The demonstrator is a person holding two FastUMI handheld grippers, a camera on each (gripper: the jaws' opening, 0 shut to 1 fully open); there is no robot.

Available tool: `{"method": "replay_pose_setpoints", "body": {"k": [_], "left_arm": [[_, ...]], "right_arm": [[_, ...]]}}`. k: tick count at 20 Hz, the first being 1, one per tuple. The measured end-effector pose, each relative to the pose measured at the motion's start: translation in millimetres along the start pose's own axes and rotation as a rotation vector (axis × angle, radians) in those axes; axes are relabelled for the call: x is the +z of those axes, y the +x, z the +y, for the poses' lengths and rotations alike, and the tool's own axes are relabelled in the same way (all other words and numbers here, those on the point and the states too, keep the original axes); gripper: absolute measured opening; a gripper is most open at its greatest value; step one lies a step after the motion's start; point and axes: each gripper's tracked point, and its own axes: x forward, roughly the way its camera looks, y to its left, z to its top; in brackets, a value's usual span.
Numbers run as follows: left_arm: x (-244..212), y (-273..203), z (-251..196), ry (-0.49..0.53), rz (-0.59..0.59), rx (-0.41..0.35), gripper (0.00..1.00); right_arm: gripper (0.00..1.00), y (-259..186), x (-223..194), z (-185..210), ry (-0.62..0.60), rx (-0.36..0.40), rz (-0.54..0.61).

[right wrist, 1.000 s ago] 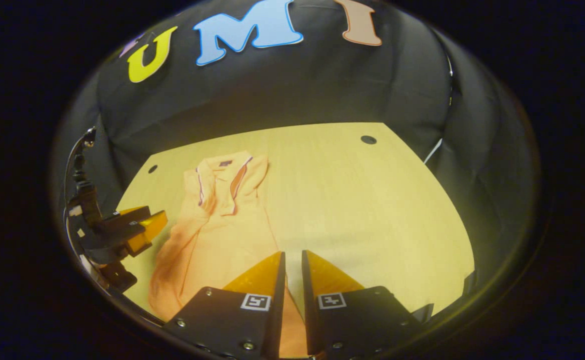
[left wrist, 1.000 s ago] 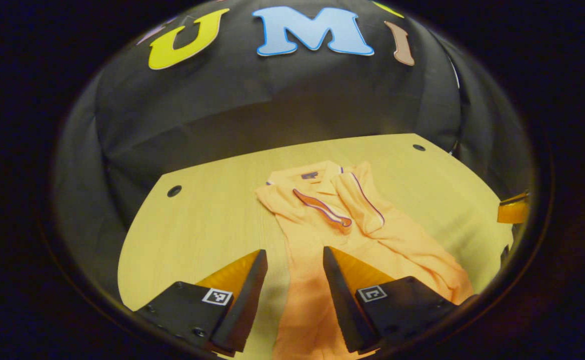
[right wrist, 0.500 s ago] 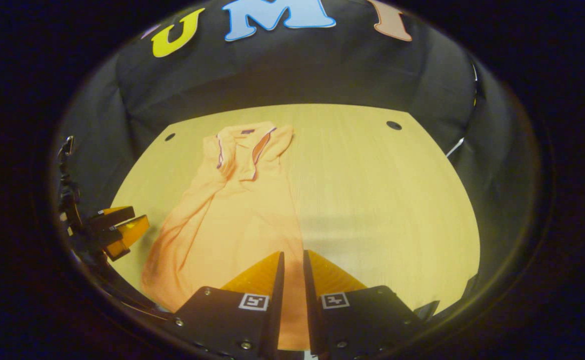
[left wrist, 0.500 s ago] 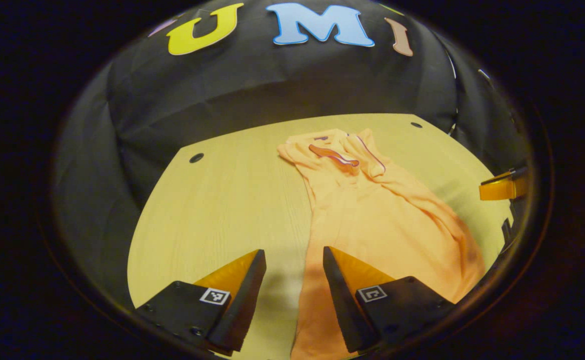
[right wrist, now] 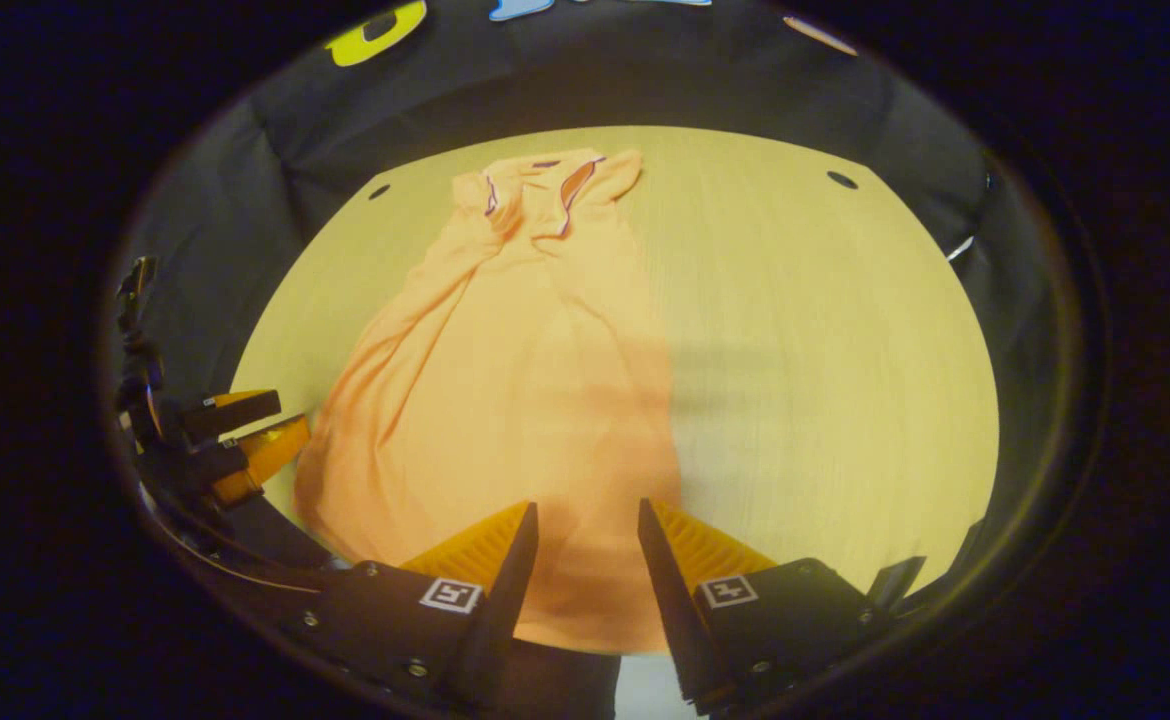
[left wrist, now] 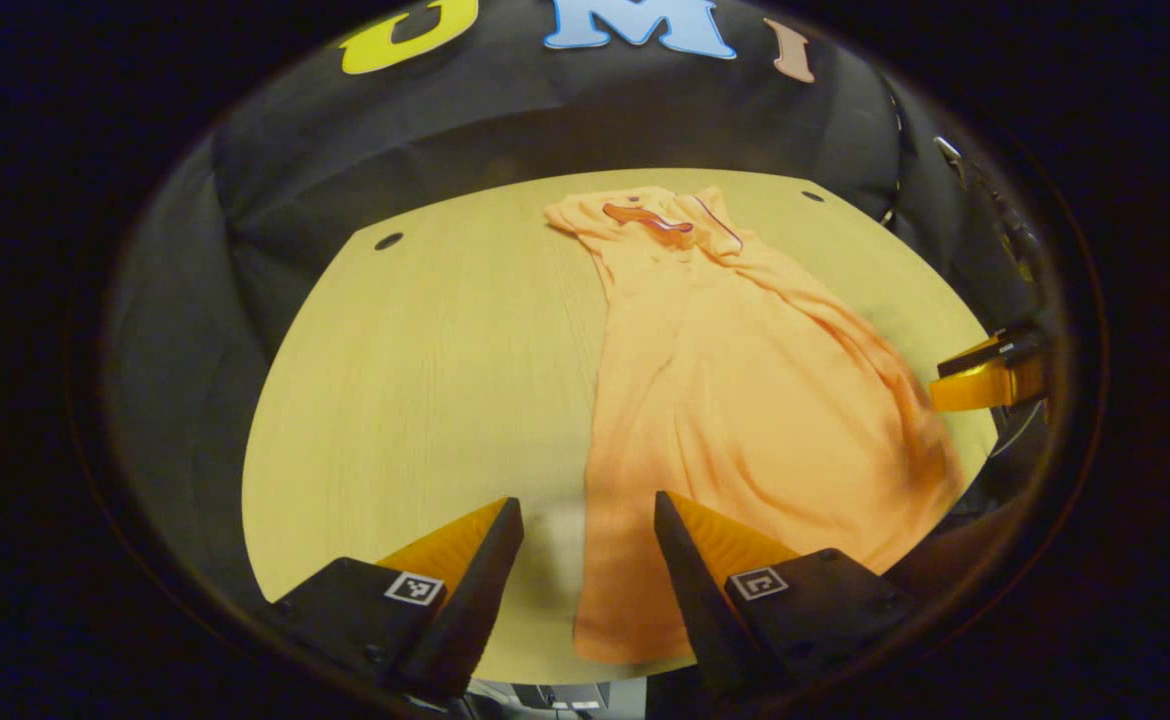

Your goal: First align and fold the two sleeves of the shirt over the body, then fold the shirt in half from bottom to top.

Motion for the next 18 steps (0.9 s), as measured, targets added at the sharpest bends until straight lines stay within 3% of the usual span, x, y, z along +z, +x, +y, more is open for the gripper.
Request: {"method": "replay_pose_setpoints", "body": {"k": [2,3,4,5,6,7,9,13,14,15,16,18], "left_arm": [[-15,-2,-5,-0.006,0.042,-0.017,0.99],[-23,-5,-7,-0.012,0.064,-0.02,0.99],[-30,-5,-10,-0.015,0.083,-0.027,0.95],[-35,-7,-11,-0.009,0.098,-0.032,0.99],[-40,-7,-12,0.002,0.113,-0.036,0.95],[-44,-6,-12,0.016,0.129,-0.033,0.92],[-54,-3,-14,0.028,0.16,-0.03,0.99],[-70,-4,-15,0.039,0.218,-0.036,0.99],[-70,-3,-17,0.042,0.216,-0.04,0.99],[-69,-3,-17,0.044,0.221,-0.041,0.98],[-69,-2,-17,0.045,0.223,-0.044,0.98],[-69,-2,-17,0.041,0.231,-0.053,0.95]], "right_arm": [[0.71,4,-19,2,0.003,0.002,0.053],[0.71,4,-26,2,0.004,0.002,0.077],[0.65,5,-33,1,0.002,-0.003,0.096],[0.65,5,-36,-1,0.001,-0.011,0.11],[0.65,6,-40,-1,0.003,-0.014,0.123],[0.71,6,-43,-2,0.002,-0.017,0.138],[0.71,6,-54,-5,-0.01,-0.033,0.168],[0.71,10,-68,-12,-0.054,-0.083,0.215],[0.65,11,-71,-13,-0.059,-0.091,0.226],[0.71,13,-73,-14,-0.062,-0.098,0.238],[0.65,15,-75,-15,-0.063,-0.105,0.251],[0.76,17,-75,-14,-0.06,-0.112,0.26]]}}
